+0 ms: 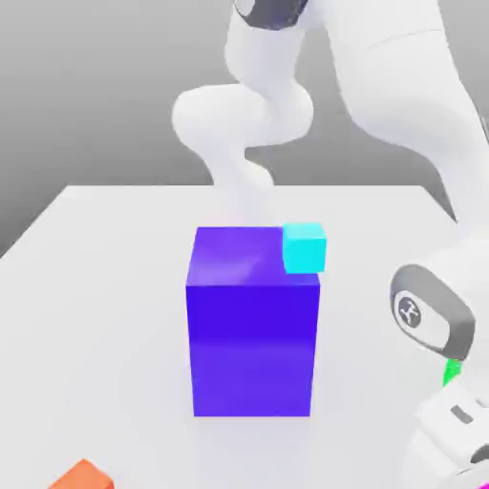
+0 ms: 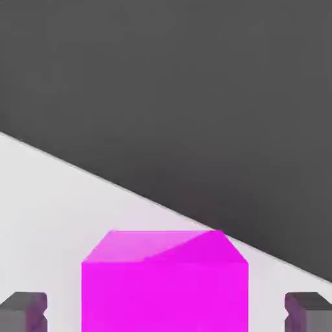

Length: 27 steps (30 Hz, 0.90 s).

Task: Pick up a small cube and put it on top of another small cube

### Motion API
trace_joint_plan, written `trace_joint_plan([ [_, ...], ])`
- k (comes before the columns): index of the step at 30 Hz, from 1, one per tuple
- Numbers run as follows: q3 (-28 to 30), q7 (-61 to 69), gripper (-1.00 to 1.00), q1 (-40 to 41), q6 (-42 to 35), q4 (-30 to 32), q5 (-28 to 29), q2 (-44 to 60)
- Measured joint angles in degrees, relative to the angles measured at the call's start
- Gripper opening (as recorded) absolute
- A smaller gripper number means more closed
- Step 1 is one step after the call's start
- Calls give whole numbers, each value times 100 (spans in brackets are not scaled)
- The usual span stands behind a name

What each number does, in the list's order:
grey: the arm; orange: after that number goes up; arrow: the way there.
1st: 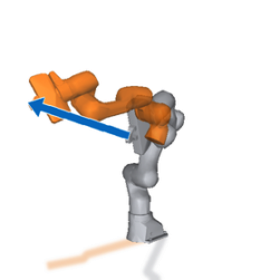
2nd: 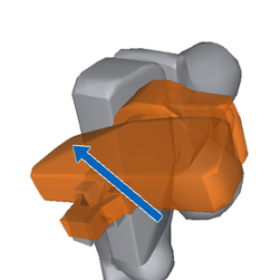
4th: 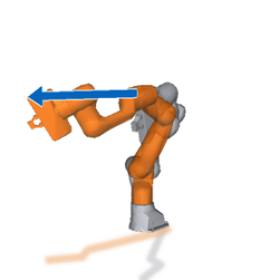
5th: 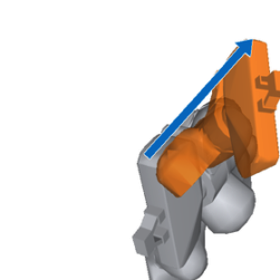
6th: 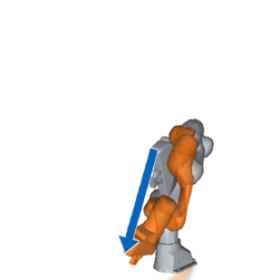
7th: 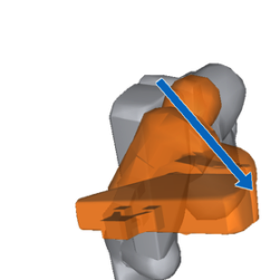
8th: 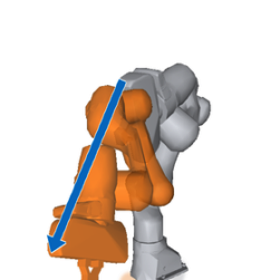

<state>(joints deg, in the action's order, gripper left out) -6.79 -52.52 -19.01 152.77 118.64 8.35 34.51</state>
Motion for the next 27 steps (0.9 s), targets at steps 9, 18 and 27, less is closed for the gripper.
trace_joint_plan([
  [9,-208,106,-100,29,-505,338,-198,-837],
  [18,-1112,1,-100,-600,-352,2167,-494,-2517],
  [27,-943,-613,100,-1067,539,2604,238,-2020],
])
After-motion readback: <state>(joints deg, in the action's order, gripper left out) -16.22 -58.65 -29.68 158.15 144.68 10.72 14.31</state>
